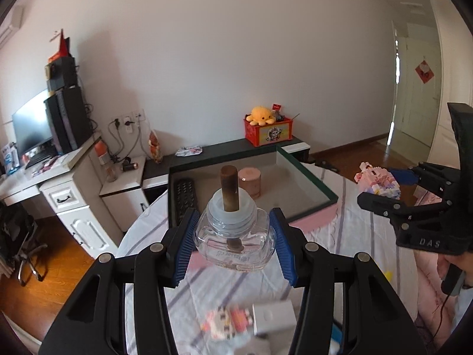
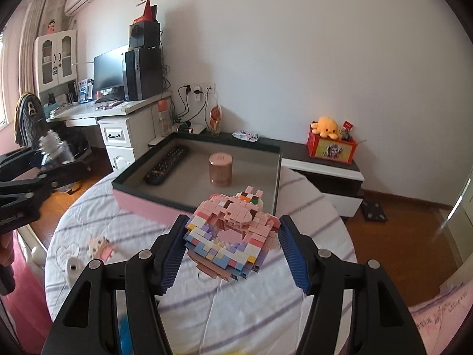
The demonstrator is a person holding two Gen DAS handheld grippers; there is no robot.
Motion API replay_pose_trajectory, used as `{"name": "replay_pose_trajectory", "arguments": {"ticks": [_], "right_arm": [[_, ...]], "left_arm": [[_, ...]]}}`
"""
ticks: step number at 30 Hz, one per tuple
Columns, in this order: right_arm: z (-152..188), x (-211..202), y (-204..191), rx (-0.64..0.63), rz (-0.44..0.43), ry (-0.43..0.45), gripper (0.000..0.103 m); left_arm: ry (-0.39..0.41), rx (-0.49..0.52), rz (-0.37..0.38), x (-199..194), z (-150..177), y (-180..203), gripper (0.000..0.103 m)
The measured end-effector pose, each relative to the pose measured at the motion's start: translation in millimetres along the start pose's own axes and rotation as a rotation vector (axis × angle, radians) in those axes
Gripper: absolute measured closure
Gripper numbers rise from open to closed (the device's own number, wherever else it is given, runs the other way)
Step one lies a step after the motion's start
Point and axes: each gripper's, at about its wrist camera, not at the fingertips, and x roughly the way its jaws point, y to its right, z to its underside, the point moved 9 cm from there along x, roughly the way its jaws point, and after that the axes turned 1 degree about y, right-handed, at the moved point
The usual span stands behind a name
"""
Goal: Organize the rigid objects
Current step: 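Carry the bottle and brick ring into the pink box and open both tools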
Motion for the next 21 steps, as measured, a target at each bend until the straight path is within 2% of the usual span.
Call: {"name": "replay_pose_trajectory", "arguments": {"ticks": [7, 11, 21], "right_arm": [[-34.4, 46.2, 8.2, -0.022, -0.023, -0.018, 0.04], [-46.3, 86.4, 14.6, -0.024, -0.029, -0.059, 0.04], [-33.3, 174.4, 10.1, -0.047, -0.068, -0.209, 0.04]], "left_arm": [[-0.084, 0.019, 0.029, 69.4, -22.8, -11.1, 0.053], [-0.142, 0.026, 0.007, 111.2, -26.5, -18.7, 0.053], [-0.296, 0.032, 0.017, 196.2, 0.2, -19.4, 0.052]]}}
